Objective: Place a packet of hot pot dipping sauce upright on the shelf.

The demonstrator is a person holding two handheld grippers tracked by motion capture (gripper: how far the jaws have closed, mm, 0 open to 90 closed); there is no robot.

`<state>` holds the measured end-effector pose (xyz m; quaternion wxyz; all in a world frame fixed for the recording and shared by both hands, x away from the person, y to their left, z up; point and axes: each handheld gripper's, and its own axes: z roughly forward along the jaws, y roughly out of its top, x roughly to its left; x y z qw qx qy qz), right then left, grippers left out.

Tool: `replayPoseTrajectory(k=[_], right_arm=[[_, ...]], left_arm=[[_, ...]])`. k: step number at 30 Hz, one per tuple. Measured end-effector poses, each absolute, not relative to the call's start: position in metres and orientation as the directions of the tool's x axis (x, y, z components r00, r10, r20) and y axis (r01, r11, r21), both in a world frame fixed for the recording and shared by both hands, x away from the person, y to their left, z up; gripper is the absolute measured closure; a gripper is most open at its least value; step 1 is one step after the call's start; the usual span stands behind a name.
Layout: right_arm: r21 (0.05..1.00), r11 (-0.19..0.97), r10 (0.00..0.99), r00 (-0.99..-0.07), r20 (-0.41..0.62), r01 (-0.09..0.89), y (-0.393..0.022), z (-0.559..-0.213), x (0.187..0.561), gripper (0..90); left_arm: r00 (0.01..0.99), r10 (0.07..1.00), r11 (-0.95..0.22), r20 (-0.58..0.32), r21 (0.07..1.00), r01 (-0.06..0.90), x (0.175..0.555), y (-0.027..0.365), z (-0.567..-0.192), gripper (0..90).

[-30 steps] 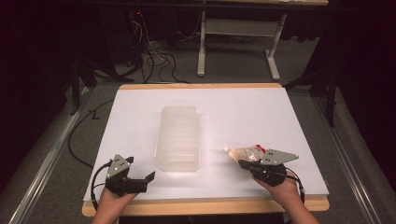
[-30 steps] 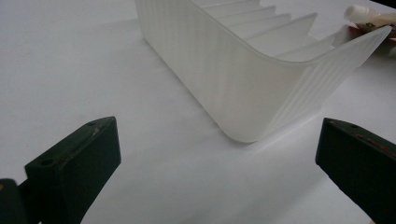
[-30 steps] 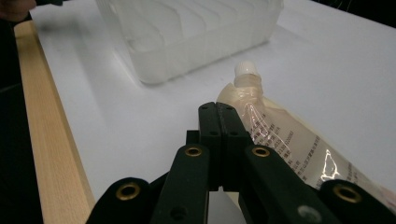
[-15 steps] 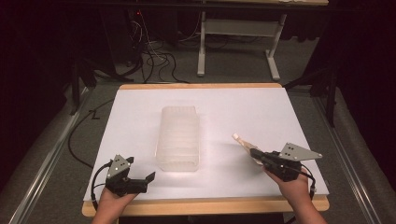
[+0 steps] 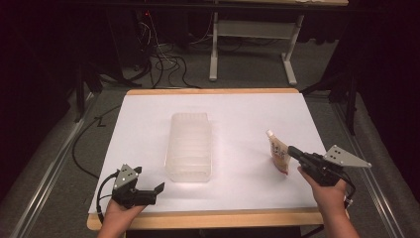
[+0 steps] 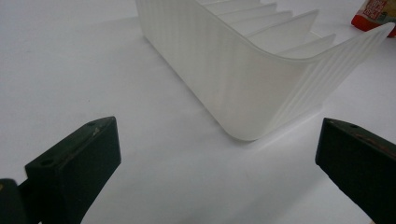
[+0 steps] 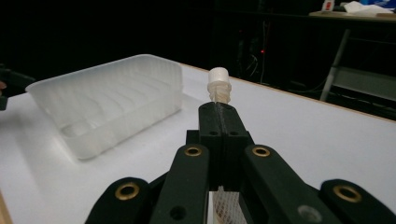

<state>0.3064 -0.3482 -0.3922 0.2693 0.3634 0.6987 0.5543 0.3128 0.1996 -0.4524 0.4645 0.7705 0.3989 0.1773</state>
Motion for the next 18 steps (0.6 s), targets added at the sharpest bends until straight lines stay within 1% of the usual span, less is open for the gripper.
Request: replayPoseTrajectory(k=[2,11,18], right_arm=[[0.972,0.116,0.811,-0.585,0.028,0.207,-0.351,-0.392,0.307,90.0],[0.974,0.063,0.861,-0.504,0.058,0.219,-0.374,-0.395,0.310,90.0],[0.972,0.023,0.873,-0.478,0.095,0.235,-0.384,-0.398,0.314,89.7]], left_arm=[[0.618,0.780,-0.250,-0.098,0.857,0.451,0.313,0.200,-0.453,0.6],[0.614,0.783,-0.247,-0.098,0.857,0.452,0.312,0.201,-0.453,0.6],[0.608,0.788,-0.243,-0.098,0.857,0.454,0.310,0.204,-0.452,0.6]])
